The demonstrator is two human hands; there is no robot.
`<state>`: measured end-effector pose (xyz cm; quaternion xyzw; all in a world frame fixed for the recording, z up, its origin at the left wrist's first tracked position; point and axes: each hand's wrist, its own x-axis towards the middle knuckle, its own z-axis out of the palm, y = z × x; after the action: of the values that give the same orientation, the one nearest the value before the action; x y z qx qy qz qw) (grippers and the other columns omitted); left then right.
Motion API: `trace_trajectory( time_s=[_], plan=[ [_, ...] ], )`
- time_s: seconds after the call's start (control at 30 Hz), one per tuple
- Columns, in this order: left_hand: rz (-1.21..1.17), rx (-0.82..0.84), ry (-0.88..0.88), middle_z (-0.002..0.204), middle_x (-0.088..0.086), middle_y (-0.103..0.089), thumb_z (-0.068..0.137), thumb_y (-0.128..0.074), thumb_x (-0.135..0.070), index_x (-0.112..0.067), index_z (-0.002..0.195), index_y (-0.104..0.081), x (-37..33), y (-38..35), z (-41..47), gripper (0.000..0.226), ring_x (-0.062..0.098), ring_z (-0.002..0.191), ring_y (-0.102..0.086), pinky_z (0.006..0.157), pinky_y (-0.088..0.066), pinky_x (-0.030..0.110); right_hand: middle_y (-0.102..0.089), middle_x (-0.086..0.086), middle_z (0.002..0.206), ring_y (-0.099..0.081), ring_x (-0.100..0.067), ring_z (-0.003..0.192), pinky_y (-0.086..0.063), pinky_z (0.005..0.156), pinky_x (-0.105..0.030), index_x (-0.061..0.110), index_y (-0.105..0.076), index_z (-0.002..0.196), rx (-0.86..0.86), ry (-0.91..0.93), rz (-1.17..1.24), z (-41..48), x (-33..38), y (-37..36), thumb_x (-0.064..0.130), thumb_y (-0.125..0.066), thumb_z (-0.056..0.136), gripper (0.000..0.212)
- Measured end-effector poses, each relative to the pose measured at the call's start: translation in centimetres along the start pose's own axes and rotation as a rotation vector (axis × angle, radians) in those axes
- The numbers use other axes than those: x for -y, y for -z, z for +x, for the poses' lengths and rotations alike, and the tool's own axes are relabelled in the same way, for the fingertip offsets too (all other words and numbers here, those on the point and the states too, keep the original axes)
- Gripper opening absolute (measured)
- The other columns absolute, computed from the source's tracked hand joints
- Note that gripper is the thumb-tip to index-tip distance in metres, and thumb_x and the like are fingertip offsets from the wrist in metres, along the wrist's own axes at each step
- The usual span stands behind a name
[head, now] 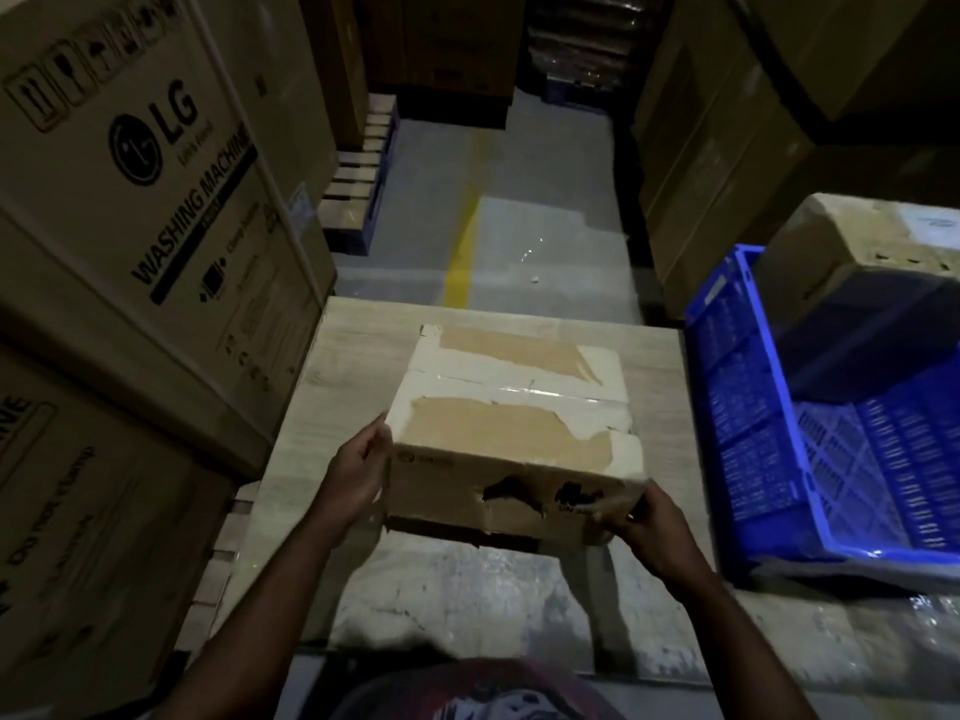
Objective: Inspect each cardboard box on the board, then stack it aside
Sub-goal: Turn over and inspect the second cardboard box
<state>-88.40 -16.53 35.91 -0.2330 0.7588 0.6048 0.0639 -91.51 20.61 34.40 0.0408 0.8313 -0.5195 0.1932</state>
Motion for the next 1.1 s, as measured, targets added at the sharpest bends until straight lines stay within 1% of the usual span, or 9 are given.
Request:
trace_trajectory(
  time_s=[0.07,0.17,0.33,0.4,0.47,0.53,0.6,0.77,1.1],
  plan=[
    [0.001,-0.05,0.037,0.138,0.001,-0.06,0.085,-0.043,-0.068,-0.022,0.145,-0.051,1.3,-0.4,-0.9,0.076,0.02,0.129,-0.055,0.11,-0.044,0.046,-0.067,0.021,0.12,-0.064,-0.004,0.111,-0.057,0.088,-0.03,0.033,-0.054,0.138,0.033,0.008,-0.023,-0.8,-0.8,-0.5,0.037,-0.088,0.074,0.072],
    [0.038,-0.042,-0.021,0.118,-0.021,-0.069,0.091,-0.064,-0.042,-0.025,0.136,-0.06,2.9,-1.1,-2.9,0.049,0.002,0.113,-0.064,0.103,-0.051,0.036,-0.063,0.016,0.122,-0.06,-0.008,0.111,-0.05,0.087,-0.023,0.032,-0.048,0.141,0.008,-0.049,-0.033,-2.2,-1.5,-1.7,0.045,-0.091,0.063,0.089],
    [0.122,-0.025,-0.029,0.109,-0.034,-0.067,0.09,-0.073,-0.027,-0.04,0.131,-0.058,5.9,-1.6,-5.0,0.045,0.0,0.11,-0.065,0.1,-0.053,0.04,-0.062,0.013,0.123,-0.06,-0.017,0.119,-0.047,0.078,-0.012,0.037,-0.046,0.135,-0.001,-0.112,0.008,-4.0,-3.2,-2.3,0.06,-0.089,0.057,0.091],
    [0.147,-0.021,-0.043,0.119,-0.03,-0.064,0.091,-0.071,-0.029,-0.042,0.135,-0.051,5.7,-1.7,-5.2,0.05,0.003,0.115,-0.062,0.103,-0.05,0.039,-0.054,0.004,0.144,-0.052,-0.022,0.133,-0.047,0.092,-0.016,0.029,-0.037,0.148,-0.052,-0.096,-0.01,-4.4,-3.6,-2.6,0.071,-0.081,0.063,0.104],
    [0.292,0.015,-0.097,0.146,-0.016,-0.047,0.096,-0.064,-0.034,-0.039,0.15,-0.034,5.5,-1.8,-5.0,0.062,0.012,0.137,-0.044,0.113,-0.039,0.035,-0.017,-0.002,0.167,-0.026,-0.022,0.15,-0.035,0.114,-0.033,0.02,-0.013,0.16,-0.187,-0.064,-0.114,-4.7,-3.3,-3.3,0.073,-0.068,0.075,0.115],
    [0.678,0.05,-0.31,0.165,-0.007,-0.008,0.097,-0.046,-0.043,-0.04,0.158,-0.009,5.0,-2.1,-4.4,0.071,0.019,0.154,0.001,0.121,-0.013,0.037,0.005,-0.003,0.169,-0.009,-0.022,0.155,-0.021,0.121,-0.04,0.013,-0.009,0.161,-0.36,0.047,-0.332,-4.8,-2.3,-4.1,0.065,-0.054,0.092,0.098],
    [0.927,0.104,-0.502,0.166,-0.003,0.012,0.094,-0.035,-0.04,-0.038,0.159,-0.002,4.3,-3.0,-3.9,0.073,0.021,0.152,0.02,0.122,0.006,0.038,-0.001,-0.012,0.168,-0.008,-0.026,0.155,-0.016,0.123,-0.043,0.005,-0.019,0.158,-0.448,0.16,-0.55,-4.1,-0.5,-5.4,0.052,-0.039,0.1,0.077],
    [1.018,0.043,-0.572,0.167,0.001,0.004,0.101,-0.03,-0.041,-0.026,0.16,-0.01,2.7,-7.1,-2.4,0.064,0.018,0.154,0.011,0.125,-0.001,0.04,-0.006,-0.015,0.168,0.0,-0.024,0.156,-0.005,0.126,-0.043,0.007,-0.021,0.158,-0.286,0.29,-0.852,-0.7,1.7,-7.6,0.038,-0.039,0.104,0.065],
    [1.114,-0.078,-0.493,0.166,0.011,-0.011,0.099,-0.034,-0.041,-0.006,0.158,-0.018,3.0,-9.3,-0.4,0.07,0.023,0.154,-0.005,0.123,-0.015,0.047,-0.01,-0.01,0.168,-0.001,-0.021,0.156,-0.005,0.126,-0.045,0.008,-0.02,0.159,-0.229,0.249,-0.963,2.8,0.9,-8.1,0.038,-0.028,0.103,0.064]
  ],
)
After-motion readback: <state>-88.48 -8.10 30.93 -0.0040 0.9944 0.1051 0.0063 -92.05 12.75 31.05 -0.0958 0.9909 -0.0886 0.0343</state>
